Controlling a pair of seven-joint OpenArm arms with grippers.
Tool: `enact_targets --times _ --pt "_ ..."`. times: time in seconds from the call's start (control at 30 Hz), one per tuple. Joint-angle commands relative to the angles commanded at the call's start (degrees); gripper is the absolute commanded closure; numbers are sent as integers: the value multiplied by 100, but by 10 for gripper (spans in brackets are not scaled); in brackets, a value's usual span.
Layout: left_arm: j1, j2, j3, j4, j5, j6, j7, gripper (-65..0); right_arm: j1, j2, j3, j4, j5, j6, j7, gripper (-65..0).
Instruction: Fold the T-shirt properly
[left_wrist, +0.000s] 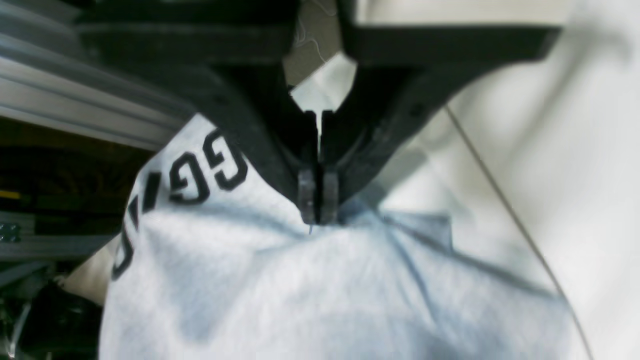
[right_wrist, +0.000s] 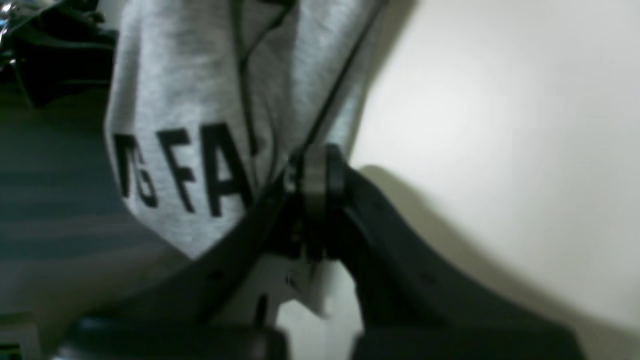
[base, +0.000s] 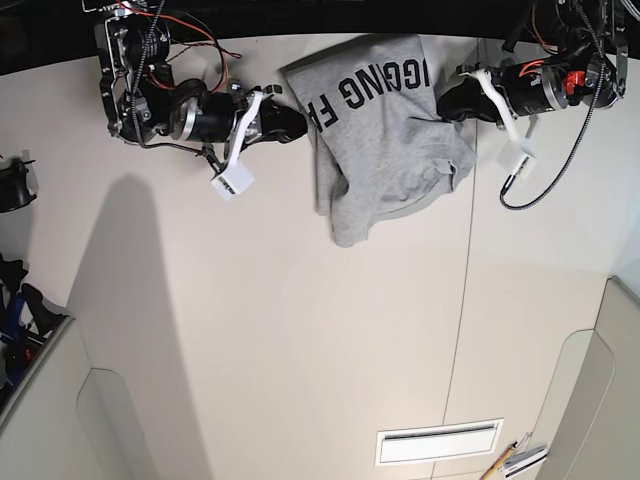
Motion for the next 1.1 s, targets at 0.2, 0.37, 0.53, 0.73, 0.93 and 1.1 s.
enact_targets --times 0.2,0.37,0.53,0.73,0.93,1.1 --pt "-785 129 44 -855 -4 0 9 -2 4 -197 -11 -2 -240 0 201 0" --pt "-1394 129 111 -1537 -4 0 9 -2 20 -415 -26 -55 -584 -2 472 0" --pt "-2079 129 542 -2096 70 0 4 -2 153 -632 -26 -59 -887 -2 654 0" --pt "-2439 -4 557 -2218 127 0 13 -2 553 -658 -24 -66 -1075 -24 640 0" --pt "-2444 -409 546 -2135 35 0 31 -2 651 -522 -20 -52 -1047 -24 326 0" --pt "-2026 -839 544 -2059 -422 0 334 -2 380 -9 31 267 -612 -24 136 0"
